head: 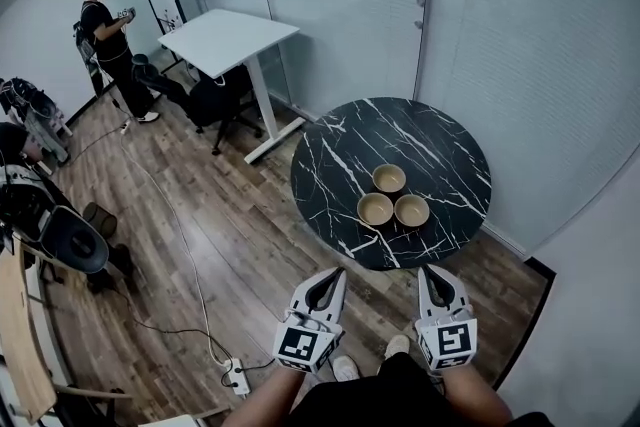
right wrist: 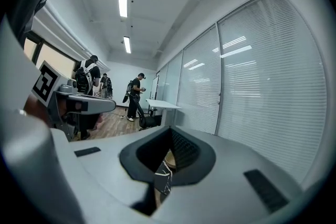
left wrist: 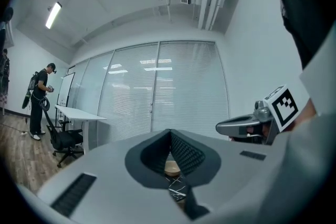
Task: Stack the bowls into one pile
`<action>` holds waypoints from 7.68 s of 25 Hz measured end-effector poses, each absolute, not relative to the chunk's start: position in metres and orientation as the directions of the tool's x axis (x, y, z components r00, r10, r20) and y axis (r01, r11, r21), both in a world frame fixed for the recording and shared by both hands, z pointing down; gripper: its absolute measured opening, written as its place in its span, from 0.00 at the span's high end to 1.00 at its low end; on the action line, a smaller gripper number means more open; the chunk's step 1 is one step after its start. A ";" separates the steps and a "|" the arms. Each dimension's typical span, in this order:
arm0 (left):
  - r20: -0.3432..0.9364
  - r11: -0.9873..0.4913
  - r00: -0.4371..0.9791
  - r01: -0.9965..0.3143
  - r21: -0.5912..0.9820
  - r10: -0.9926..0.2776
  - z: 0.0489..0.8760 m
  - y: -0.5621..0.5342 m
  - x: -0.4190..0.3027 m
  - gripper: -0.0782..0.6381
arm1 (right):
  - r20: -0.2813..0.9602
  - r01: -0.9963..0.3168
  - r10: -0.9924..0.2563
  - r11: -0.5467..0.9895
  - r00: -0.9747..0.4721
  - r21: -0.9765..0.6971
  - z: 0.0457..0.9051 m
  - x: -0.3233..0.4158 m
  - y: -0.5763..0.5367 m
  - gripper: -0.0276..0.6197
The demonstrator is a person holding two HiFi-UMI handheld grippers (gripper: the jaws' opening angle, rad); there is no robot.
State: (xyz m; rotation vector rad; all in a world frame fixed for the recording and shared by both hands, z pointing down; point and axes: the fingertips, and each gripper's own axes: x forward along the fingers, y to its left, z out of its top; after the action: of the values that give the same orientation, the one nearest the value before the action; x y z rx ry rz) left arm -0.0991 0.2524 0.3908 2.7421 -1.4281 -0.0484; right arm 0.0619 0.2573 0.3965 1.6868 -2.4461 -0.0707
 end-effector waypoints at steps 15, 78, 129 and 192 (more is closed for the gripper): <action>0.077 -0.559 0.560 -0.828 0.030 -0.825 0.412 0.162 -0.088 0.87 | 0.073 -0.946 -0.949 0.313 -0.307 0.088 0.396 0.098 0.163 0.94; 0.348 -0.588 0.581 -0.803 0.096 -0.736 0.521 -0.036 -0.050 0.87 | 0.798 -0.963 -0.549 0.058 -0.250 -0.262 0.702 0.178 -0.007 0.69; 0.359 -0.498 0.496 -0.862 0.095 -0.791 0.521 -0.052 -0.091 0.87 | 0.715 -0.954 -0.636 0.131 -0.290 -0.271 0.635 0.154 -0.113 0.92; 0.361 -0.513 0.518 -0.850 0.118 -0.776 0.525 -0.048 -0.080 0.87 | 0.628 -0.884 -0.647 0.442 -0.433 -0.154 0.606 0.083 -0.076 0.94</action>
State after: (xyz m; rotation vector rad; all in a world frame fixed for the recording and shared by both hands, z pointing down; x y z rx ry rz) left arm -0.0804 -0.0482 0.5248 2.4823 -1.3649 0.3815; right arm 0.0826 -0.0764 0.6057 1.2839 -2.2126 0.6508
